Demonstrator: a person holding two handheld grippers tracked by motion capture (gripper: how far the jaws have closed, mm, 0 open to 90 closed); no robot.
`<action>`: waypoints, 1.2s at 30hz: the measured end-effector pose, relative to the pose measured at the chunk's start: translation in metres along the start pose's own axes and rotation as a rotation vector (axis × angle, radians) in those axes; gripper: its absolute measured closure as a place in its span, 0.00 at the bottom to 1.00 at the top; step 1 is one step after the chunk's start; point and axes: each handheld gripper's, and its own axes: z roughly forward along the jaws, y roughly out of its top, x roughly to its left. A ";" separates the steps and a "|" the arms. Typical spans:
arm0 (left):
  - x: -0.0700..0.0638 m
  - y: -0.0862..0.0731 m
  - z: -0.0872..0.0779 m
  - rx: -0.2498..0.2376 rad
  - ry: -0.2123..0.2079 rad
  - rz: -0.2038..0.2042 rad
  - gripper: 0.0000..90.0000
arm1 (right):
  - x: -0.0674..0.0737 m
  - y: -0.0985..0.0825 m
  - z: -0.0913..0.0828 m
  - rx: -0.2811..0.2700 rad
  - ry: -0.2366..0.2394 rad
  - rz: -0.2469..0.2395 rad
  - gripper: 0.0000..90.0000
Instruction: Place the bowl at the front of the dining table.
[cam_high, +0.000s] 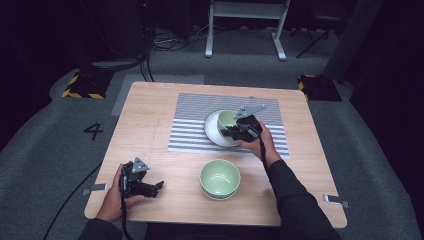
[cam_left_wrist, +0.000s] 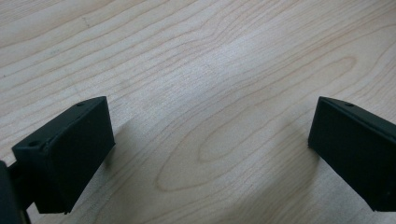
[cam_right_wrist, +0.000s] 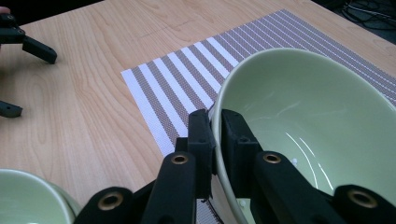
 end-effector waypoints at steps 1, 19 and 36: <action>0.000 0.000 0.000 0.000 0.000 -0.001 0.00 | -0.001 0.000 0.001 0.007 -0.006 -0.003 0.92; 0.000 0.000 0.000 0.000 0.000 -0.001 0.00 | -0.013 -0.003 0.021 0.061 -0.043 -0.004 0.92; 0.000 0.000 0.000 0.000 0.004 -0.002 0.00 | -0.016 -0.004 0.039 0.104 -0.084 -0.053 0.92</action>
